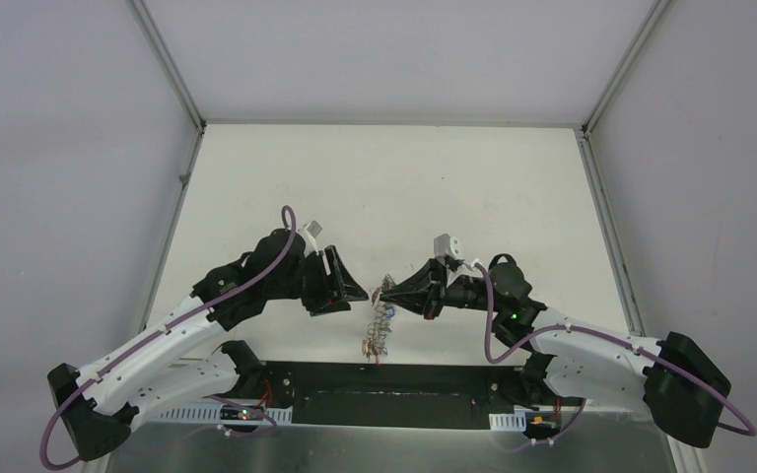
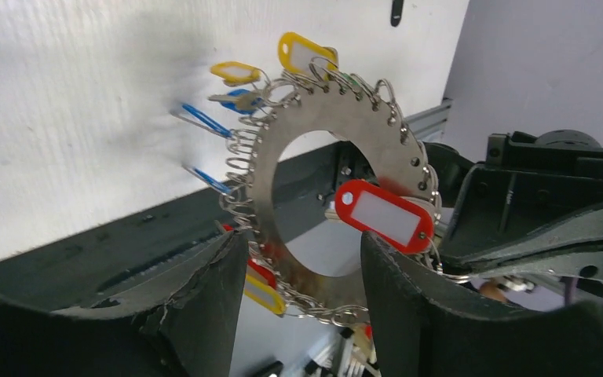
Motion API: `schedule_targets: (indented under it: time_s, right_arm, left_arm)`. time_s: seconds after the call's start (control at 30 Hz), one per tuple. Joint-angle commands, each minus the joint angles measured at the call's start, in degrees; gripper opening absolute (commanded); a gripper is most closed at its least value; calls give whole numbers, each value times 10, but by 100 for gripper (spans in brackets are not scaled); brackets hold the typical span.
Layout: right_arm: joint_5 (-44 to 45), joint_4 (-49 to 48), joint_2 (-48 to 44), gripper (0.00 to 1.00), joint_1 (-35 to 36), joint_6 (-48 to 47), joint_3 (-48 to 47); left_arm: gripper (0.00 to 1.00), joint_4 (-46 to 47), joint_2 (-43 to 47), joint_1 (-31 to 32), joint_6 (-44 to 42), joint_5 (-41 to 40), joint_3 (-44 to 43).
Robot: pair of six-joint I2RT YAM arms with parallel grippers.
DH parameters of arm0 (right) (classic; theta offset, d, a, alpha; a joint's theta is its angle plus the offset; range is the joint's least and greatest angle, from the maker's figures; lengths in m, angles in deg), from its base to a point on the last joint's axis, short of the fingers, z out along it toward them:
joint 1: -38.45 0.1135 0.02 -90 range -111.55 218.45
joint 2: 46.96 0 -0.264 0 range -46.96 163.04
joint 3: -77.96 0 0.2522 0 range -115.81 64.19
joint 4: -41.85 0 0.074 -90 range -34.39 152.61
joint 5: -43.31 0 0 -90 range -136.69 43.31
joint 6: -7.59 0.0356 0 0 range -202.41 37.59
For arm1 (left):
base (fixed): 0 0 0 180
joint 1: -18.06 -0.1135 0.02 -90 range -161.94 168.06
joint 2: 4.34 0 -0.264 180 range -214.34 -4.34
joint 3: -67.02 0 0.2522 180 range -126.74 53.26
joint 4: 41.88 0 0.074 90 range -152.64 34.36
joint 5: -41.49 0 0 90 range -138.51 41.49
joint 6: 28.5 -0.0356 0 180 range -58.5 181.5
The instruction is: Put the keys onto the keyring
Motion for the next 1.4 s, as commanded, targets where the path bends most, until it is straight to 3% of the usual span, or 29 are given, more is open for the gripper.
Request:
schedule_targets:
  time_s: [0.0,0.47,0.7,0.93,1.1,1.27,1.37]
  right_arm:
    - [8,-45,-18,0,3,-7,-5]
    - [13,-36,-24,0,3,-12,-4]
    - [10,-37,-19,0,3,-12,-5]
    - [15,-36,-21,0,3,-14,-2]
    - [13,-36,-19,0,3,-14,-5]
    - [12,-36,-17,0,3,-15,-8]
    - [13,-38,-14,0,3,-16,-9]
  left_arm:
    - [55,39,9,-4,96,52,-2]
    - [40,22,61,-5,132,2,-17]
    - [47,2,70,-4,147,-26,-30]
    - [50,61,10,-4,133,46,-54]
    - [45,63,-8,-4,128,46,-64]
    - [31,67,9,-4,144,32,-43]
    - [31,73,10,-4,153,40,-38]
